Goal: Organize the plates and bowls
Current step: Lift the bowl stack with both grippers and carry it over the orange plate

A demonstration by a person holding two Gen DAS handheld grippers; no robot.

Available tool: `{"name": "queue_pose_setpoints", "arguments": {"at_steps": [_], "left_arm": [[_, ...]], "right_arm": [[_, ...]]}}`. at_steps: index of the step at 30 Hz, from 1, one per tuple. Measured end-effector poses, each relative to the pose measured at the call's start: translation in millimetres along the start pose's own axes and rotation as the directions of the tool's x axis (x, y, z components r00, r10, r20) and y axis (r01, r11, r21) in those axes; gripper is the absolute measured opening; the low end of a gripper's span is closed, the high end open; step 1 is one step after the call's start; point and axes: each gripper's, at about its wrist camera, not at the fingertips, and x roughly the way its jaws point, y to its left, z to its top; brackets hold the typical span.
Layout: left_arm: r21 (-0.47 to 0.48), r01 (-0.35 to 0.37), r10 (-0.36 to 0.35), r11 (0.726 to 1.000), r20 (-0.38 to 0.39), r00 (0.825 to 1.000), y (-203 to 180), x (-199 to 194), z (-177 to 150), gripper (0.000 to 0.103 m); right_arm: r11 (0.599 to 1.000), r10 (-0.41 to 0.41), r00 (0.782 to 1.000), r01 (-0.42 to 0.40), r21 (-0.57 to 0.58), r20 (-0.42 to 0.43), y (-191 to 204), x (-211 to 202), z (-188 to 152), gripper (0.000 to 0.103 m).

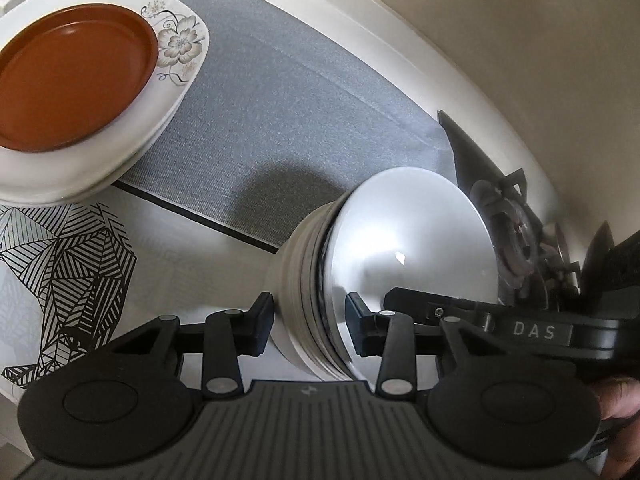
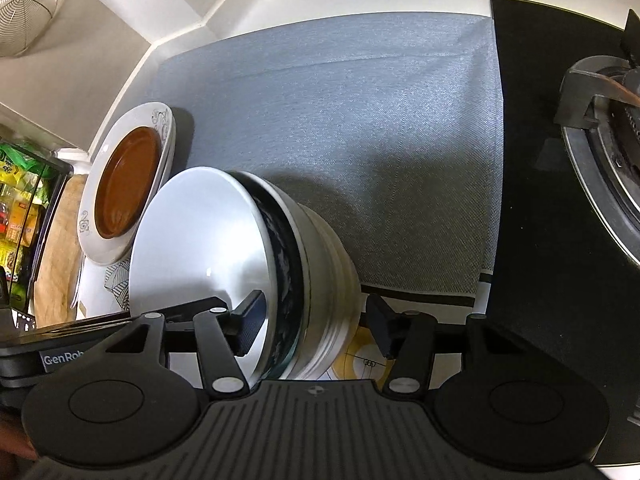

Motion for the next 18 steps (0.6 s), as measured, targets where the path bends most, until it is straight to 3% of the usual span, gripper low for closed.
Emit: {"name": "queue_pose_setpoints", "arguments": {"at_steps": [18], "left_arm": [[0.062, -0.063, 0.06, 0.996, 0.048, 0.997, -19.1, -1.2, -8.3, 0.035]], "right_arm": [[0.998, 0.026, 0.999, -0.025, -0.066, 0.026, 3.1, -0.8, -4.7, 0.053]]}}
